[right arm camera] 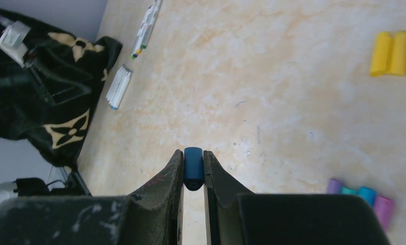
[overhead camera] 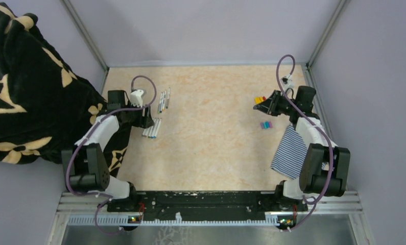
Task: Open the pen caps
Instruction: Place the pen at the center of the board, then place the pen cap at the center of the board.
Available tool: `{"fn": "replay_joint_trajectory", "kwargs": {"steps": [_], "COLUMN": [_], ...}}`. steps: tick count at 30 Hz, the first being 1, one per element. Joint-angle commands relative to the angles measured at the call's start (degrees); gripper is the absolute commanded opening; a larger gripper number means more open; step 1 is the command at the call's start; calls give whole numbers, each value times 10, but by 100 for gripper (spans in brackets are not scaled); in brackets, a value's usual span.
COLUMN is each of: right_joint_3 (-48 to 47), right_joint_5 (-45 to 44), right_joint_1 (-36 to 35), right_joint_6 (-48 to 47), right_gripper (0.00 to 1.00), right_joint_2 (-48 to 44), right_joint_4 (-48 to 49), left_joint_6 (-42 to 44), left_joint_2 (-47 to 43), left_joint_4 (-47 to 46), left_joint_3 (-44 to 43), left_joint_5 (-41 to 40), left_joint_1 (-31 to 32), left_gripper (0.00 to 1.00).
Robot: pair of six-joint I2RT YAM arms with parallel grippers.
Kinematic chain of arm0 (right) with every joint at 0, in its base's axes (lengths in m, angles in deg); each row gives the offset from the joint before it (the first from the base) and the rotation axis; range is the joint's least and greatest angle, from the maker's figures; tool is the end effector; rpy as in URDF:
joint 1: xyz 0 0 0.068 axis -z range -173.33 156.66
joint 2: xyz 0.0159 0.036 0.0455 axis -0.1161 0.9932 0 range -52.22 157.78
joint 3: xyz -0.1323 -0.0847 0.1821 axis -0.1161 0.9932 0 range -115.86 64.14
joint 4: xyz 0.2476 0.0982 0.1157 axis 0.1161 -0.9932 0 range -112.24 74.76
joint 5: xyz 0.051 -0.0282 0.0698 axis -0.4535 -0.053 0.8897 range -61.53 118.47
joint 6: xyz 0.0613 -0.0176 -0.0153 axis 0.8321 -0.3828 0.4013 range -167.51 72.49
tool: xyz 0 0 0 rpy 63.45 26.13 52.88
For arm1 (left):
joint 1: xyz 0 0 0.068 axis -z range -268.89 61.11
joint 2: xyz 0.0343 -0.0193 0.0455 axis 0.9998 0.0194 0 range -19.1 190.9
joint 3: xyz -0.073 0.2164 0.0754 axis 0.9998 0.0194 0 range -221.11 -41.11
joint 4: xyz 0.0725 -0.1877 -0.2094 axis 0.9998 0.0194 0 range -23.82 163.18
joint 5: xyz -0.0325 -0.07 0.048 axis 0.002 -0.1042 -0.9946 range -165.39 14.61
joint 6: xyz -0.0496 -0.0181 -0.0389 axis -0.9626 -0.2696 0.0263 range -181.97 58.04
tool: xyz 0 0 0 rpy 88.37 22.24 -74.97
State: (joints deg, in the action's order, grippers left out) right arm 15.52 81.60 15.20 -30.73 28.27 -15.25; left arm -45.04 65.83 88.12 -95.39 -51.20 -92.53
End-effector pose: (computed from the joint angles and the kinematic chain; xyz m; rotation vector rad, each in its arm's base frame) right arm 0.3392 -0.0091 0.1908 -0.1025 2.0452 1.0625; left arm 0.3416 0.0006 0.1581 0.4516 2.3695 -0.3618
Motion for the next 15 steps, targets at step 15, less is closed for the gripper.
{"fn": "replay_joint_trajectory", "kwargs": {"steps": [15], "right_joint_3": [-13], "right_joint_5": [-136], "right_joint_1": [105], "right_joint_6": [-51], "right_gripper": [0], "right_joint_2": [35], "right_joint_4": [-58], "left_joint_6": [60], "left_joint_2": [-163], "left_joint_4": [15], "left_joint_3": [92], "left_joint_5": [109], "left_joint_1": [-3], "left_gripper": [100]}}
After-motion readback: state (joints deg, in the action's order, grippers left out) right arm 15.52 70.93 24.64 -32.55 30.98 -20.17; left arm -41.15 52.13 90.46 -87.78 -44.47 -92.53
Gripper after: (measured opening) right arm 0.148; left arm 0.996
